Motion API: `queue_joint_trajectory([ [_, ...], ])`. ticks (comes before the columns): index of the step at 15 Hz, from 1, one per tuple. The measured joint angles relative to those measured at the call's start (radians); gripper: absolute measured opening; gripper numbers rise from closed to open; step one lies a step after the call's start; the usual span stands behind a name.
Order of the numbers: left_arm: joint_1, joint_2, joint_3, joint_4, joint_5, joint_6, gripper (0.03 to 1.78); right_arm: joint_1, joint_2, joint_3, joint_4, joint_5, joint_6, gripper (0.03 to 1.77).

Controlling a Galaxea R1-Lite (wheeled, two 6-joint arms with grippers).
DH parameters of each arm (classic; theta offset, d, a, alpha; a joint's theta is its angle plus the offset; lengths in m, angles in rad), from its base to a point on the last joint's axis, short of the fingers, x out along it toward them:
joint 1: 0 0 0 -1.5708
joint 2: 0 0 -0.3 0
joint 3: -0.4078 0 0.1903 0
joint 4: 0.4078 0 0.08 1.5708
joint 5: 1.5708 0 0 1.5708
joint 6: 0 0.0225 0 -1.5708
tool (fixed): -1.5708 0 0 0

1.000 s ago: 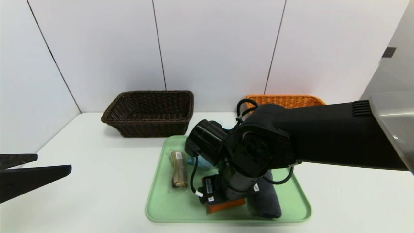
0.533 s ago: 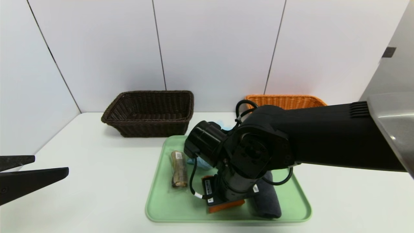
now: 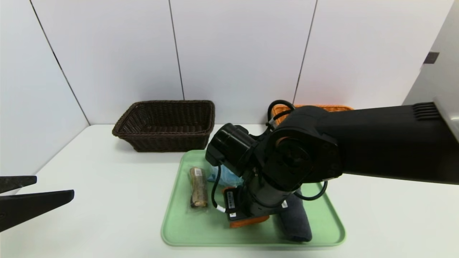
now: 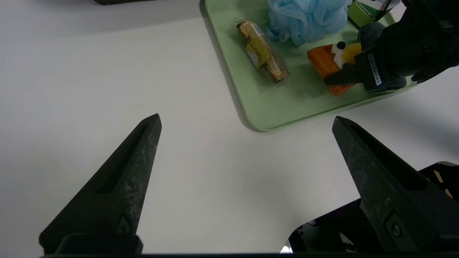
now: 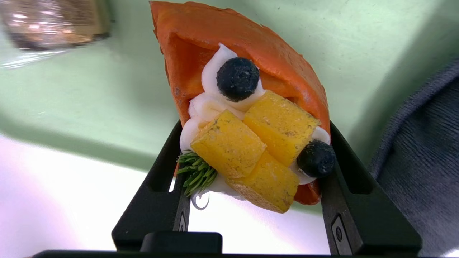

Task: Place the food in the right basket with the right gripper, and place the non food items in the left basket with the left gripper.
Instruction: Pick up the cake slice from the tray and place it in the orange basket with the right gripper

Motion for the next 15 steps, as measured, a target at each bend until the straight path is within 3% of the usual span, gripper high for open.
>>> queue_joint_trajectory([
  [6, 0.000, -0.009, 0.000, 0.004, 0.000, 0.002, 1.69, 0.021, -0.137, 0.014, 0.000, 0.028, -0.010, 0.93],
  [11, 0.000, -0.012, 0.008, 0.003, 0.000, 0.001, 1.69, 0.025, -0.248, -0.011, -0.071, 0.045, -0.133, 0.91],
  [15, 0.000, -0.013, 0.013, 0.003, 0.000, 0.002, 1.69, -0.005, -0.265, -0.037, -0.108, 0.039, -0.154, 0.91],
])
